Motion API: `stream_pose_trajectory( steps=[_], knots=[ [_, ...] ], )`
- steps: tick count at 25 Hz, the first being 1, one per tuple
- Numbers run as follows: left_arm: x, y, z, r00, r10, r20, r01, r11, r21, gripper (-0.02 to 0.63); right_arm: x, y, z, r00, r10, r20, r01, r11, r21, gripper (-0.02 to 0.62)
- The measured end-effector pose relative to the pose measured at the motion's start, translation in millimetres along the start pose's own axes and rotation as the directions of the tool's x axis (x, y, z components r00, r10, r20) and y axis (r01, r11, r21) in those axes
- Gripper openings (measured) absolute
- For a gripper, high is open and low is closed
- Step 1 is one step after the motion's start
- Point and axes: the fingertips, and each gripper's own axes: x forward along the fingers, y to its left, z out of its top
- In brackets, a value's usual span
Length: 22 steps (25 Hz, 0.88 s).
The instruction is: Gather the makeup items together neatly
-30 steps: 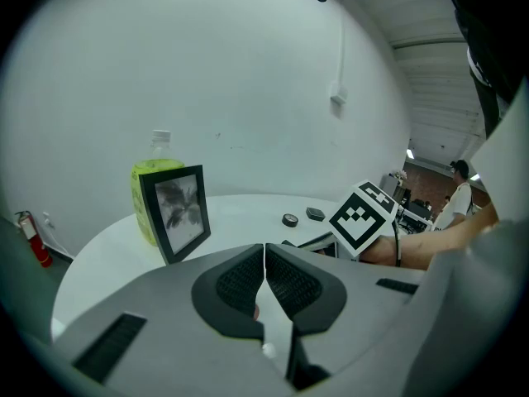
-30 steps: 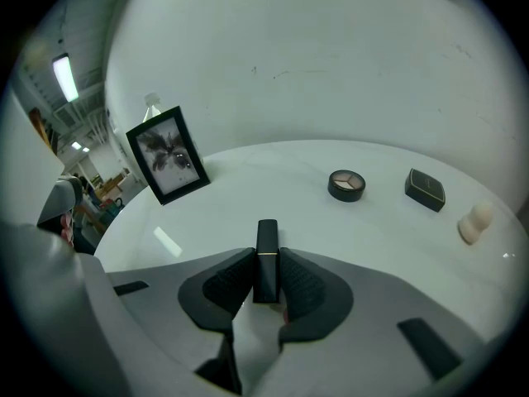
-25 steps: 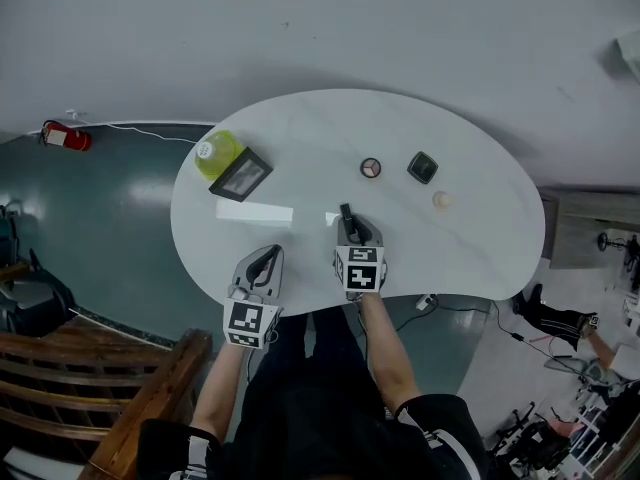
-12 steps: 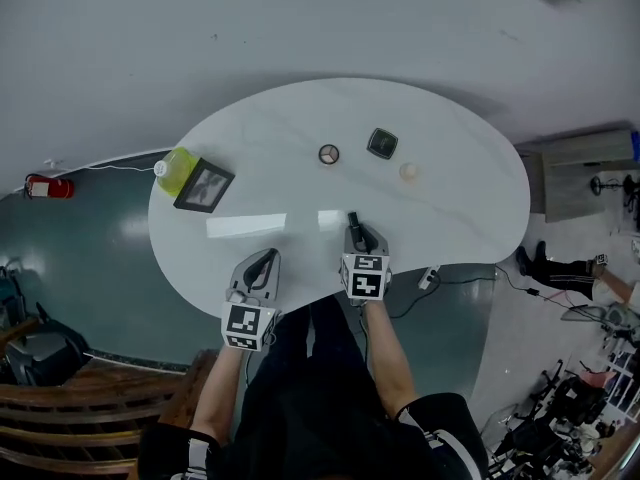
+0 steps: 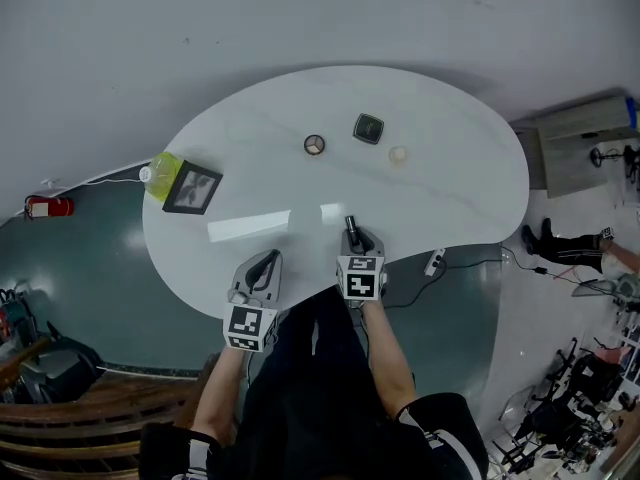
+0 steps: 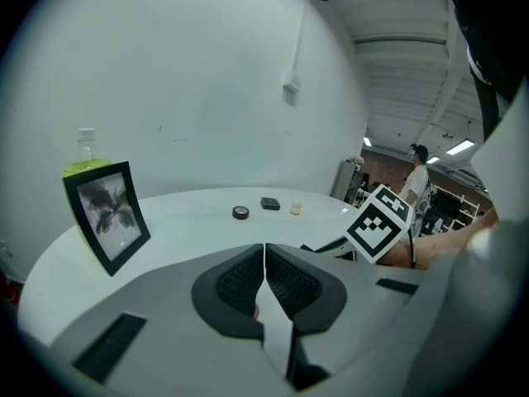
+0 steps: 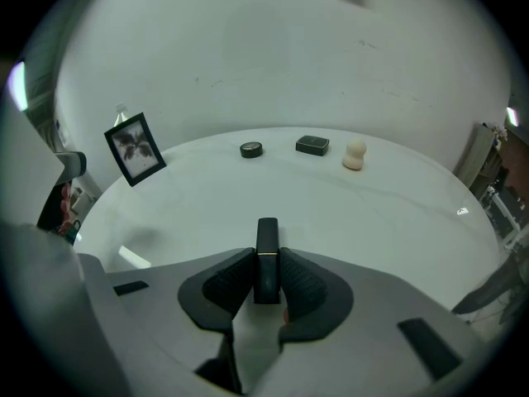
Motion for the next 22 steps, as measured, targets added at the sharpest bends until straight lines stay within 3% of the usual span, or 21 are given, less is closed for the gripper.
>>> stream_pose_trajectory(
  steps=[10,22],
  knots=[
    [-7,-1,-11,1.000,-0.005,-0.008,0.005,1.000,0.000,0.023,-1,3,-2,1.000,-0.018,0.008,0.018,1.000,-0.016,0.112],
    [-22,-8,0,1.000,-0.002,0.022,0.001,1.000,0.028,0.023,-49,12,43,0.986,0.024,0.166,-0.021,1.000,-0.021,0.135]
  ],
)
